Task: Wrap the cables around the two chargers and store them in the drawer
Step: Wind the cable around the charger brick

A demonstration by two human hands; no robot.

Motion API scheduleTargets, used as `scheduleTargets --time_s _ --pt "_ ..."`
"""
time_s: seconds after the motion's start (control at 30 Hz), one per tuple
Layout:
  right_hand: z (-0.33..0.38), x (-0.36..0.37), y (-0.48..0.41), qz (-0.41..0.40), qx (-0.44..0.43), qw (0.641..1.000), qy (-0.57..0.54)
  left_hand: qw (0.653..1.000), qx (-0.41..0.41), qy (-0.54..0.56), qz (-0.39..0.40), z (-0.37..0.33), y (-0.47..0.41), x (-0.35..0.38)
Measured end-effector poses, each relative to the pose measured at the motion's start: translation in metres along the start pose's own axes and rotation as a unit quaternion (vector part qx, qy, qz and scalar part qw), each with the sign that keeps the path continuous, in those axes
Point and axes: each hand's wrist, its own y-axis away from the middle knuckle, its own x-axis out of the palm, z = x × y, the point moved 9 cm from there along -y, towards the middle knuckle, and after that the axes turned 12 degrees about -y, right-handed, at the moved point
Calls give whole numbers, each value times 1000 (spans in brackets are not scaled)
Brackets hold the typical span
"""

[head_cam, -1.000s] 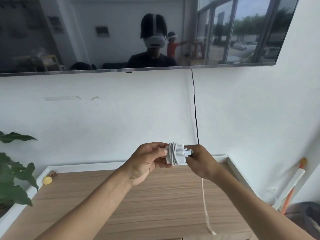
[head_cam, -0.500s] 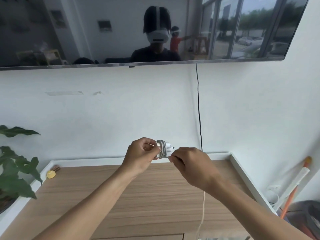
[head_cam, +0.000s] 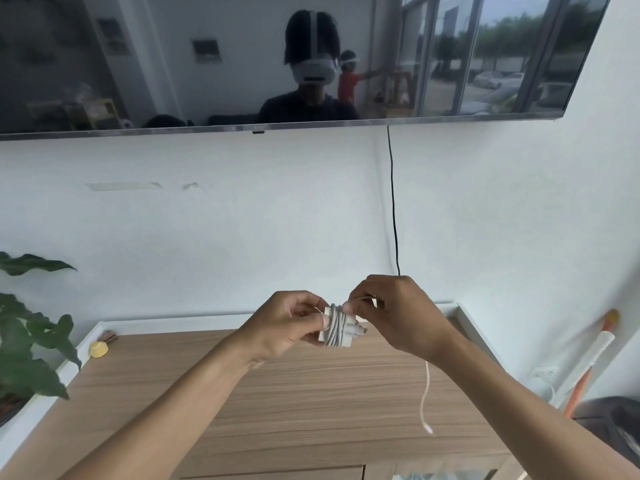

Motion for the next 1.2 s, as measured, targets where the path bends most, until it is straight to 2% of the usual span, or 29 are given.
scheduleTargets --time_s 0.07,0.17,0.27,0.33,0.4,0.53,0.67,0.83,1.03,1.1,1.2 --pt "-5 -1 -1 11 51 991 -123 997 -5 72 34 0 2 4" --pt "-10 5 -1 26 88 965 -244 990 -16 126 55 2 2 8" --pt "-31 18 8 28 128 947 -292 984 -19 163 65 2 3 10" --pt "-46 28 16 21 157 944 -289 980 -19 187 68 0 3 12" --pt "-49 29 21 -3 141 954 -263 975 -19 217 45 -1 1 14" --pt "-37 30 30 -20 76 992 -101 969 -39 239 -53 4 -9 8" --pt "-28 30 35 21 38 999 31 981 -66 152 -102 12 -12 5" --pt "-14 16 31 72 29 983 169 989 -64 30 -132 13 -11 7" --pt "-4 1 21 83 8 976 201 994 -29 -82 -70 7 -8 23" --pt "-8 -4 20 75 18 984 162 996 -12 -82 -32 2 -6 30" --pt "-20 -12 19 60 64 996 24 998 -5 -20 55 0 0 41"
